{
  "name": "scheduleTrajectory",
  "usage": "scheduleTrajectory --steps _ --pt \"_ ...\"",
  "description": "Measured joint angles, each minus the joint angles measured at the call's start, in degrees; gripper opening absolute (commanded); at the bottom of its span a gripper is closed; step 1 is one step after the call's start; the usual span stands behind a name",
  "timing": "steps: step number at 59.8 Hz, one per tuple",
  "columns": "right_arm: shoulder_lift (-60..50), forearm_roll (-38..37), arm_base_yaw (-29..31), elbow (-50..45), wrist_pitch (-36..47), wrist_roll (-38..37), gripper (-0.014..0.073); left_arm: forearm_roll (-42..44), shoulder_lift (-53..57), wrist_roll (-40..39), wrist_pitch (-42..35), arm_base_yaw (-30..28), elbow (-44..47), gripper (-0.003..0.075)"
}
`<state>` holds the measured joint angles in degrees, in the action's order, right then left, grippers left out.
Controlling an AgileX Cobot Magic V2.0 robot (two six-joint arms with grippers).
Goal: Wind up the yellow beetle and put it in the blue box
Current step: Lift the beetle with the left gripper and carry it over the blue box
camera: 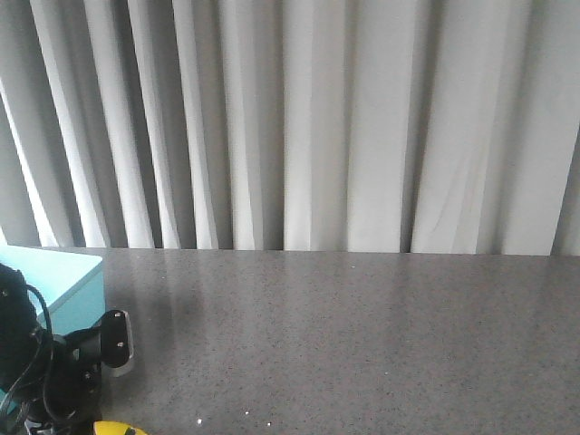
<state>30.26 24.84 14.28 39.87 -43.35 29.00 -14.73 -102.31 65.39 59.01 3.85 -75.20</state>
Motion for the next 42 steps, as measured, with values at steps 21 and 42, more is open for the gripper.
scheduleTrajectory --steps 21,42 --pt "0.0 0.0 0.0 0.0 -0.06 0.0 -0.0001 -3.69 -1.72 0.33 0.52 0.53 -0.67 0.0053" --pt "0.0 0.0 0.0 0.0 -0.06 0.0 -0.0001 -6.18 -0.89 -0.58 -0.86 1.05 -0.6 -0.0007"
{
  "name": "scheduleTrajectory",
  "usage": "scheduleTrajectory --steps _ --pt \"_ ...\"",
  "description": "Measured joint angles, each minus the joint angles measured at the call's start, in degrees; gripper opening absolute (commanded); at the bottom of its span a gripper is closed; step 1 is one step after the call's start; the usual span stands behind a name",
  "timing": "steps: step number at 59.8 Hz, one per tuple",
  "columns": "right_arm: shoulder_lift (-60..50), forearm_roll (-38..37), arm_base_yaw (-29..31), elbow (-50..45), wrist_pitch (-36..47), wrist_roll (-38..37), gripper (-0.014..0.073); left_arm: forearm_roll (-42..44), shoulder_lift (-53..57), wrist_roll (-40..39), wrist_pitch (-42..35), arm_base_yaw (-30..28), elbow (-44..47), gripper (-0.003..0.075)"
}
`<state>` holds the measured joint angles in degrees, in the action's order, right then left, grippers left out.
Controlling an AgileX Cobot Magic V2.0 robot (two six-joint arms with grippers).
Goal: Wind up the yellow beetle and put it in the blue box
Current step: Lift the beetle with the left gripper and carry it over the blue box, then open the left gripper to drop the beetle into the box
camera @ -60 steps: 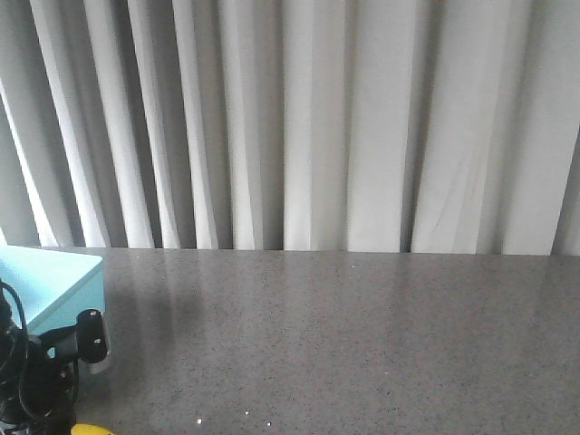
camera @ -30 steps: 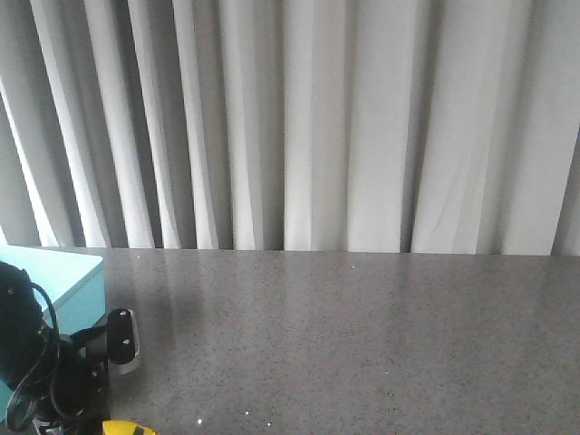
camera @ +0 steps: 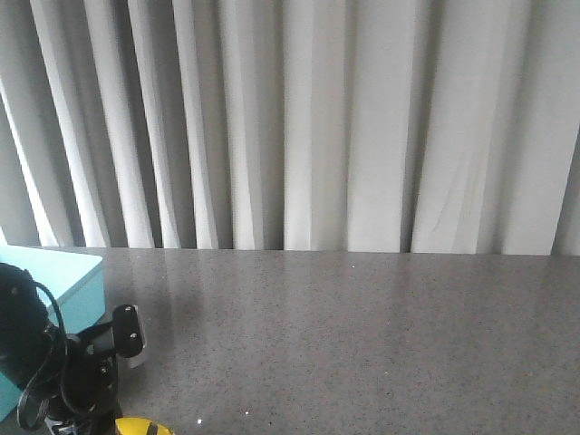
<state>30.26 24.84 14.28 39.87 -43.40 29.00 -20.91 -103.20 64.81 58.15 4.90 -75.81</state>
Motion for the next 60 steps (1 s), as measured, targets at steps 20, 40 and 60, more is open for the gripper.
scheduleTrajectory --steps 20,40,60 --pt "0.0 0.0 0.0 0.0 -0.06 0.0 -0.0001 0.7 8.53 -5.43 -0.94 0.0 -2.74 -0.0007" --pt "0.0 0.0 0.0 0.0 -0.12 0.0 -0.0001 13.56 15.12 -23.66 -5.96 -3.76 -11.91 -0.0007" --pt "0.0 0.0 0.0 0.0 -0.12 0.0 -0.0001 19.91 10.49 -39.33 -17.85 -16.88 -12.54 -0.0007"
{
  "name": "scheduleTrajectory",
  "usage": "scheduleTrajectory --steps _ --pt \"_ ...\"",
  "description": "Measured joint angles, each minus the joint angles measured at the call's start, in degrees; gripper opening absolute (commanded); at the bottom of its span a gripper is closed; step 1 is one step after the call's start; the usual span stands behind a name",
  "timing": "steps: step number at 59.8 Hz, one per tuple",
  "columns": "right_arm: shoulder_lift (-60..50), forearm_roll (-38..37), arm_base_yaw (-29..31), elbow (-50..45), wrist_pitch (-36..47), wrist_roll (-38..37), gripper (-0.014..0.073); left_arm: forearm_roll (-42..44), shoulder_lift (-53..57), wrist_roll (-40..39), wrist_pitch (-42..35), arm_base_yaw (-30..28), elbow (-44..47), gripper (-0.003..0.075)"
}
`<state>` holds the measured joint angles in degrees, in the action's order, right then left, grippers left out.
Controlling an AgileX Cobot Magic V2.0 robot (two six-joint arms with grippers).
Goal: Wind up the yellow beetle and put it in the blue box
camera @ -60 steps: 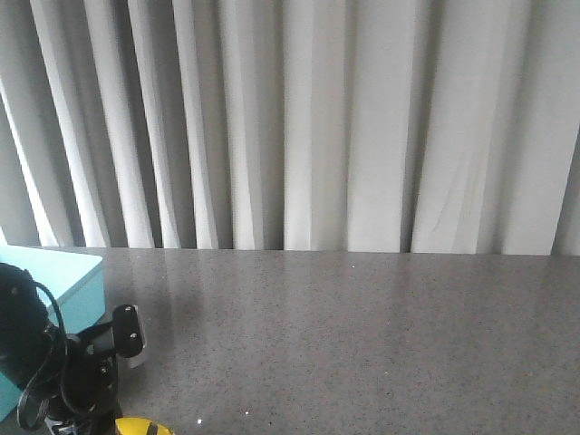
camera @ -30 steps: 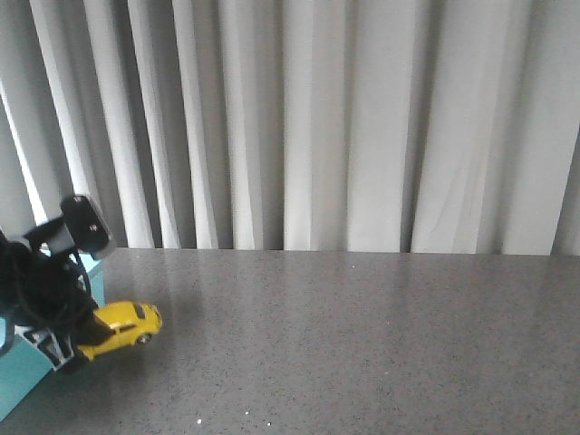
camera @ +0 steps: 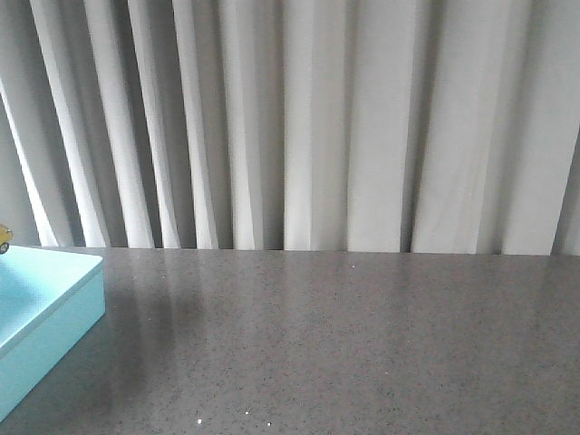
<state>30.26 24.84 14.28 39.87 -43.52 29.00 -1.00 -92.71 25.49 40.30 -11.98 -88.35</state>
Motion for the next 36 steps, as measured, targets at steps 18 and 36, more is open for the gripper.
scheduleTrajectory --steps 18,36 --pt "0.0 0.0 0.0 0.0 0.0 0.0 -0.0001 -0.05 -12.93 -4.58 -0.7 -3.24 0.0 -0.0004" --pt "0.0 0.0 0.0 0.0 0.0 0.0 -0.0001 -0.06 -15.62 -6.07 0.68 -3.24 0.0 0.0099"
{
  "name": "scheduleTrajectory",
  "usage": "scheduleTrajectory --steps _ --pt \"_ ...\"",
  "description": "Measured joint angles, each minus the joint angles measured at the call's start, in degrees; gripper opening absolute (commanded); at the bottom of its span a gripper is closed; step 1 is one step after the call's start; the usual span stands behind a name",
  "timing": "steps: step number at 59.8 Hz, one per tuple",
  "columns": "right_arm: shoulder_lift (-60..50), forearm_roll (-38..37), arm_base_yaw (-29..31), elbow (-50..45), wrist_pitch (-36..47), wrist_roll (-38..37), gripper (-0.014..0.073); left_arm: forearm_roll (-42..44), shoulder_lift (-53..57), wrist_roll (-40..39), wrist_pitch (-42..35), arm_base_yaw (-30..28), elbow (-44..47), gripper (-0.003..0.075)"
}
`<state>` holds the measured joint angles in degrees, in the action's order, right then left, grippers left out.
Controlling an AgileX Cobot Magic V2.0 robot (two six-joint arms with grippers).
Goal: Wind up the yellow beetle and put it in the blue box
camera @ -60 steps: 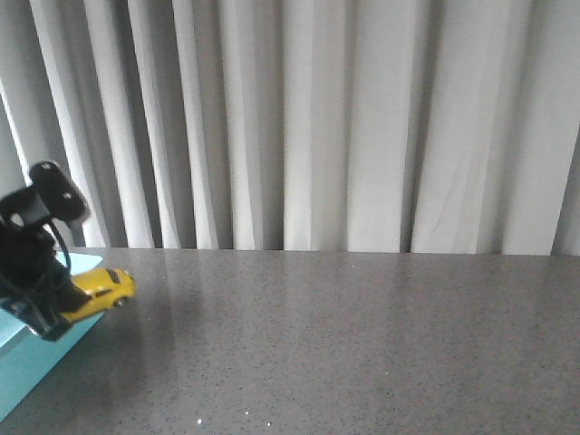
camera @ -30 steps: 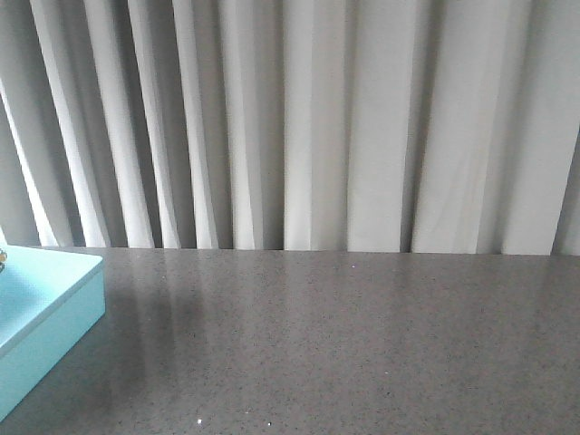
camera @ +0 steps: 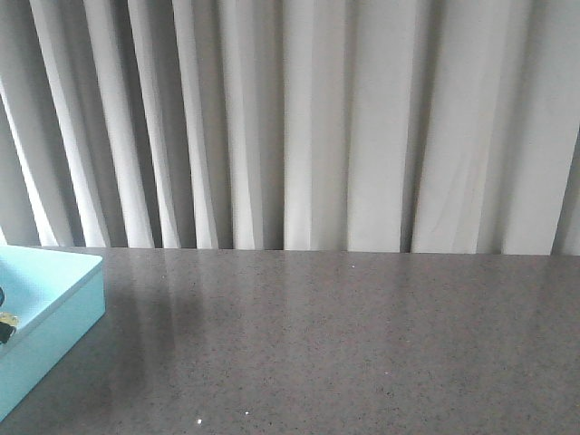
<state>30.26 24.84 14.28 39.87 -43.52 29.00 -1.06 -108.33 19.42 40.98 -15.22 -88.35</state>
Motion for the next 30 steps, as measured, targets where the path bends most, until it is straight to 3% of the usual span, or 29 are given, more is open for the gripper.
scheduleTrajectory --steps 19,30 --pt "0.0 0.0 0.0 0.0 0.0 0.0 -0.0001 -0.1 0.0 -6.35 1.29 0.0 0.0 0.0426" --pt "0.0 0.0 0.0 0.0 0.0 0.0 -0.0001 -0.13 0.28 -10.49 1.29 0.0 0.0 0.0479"
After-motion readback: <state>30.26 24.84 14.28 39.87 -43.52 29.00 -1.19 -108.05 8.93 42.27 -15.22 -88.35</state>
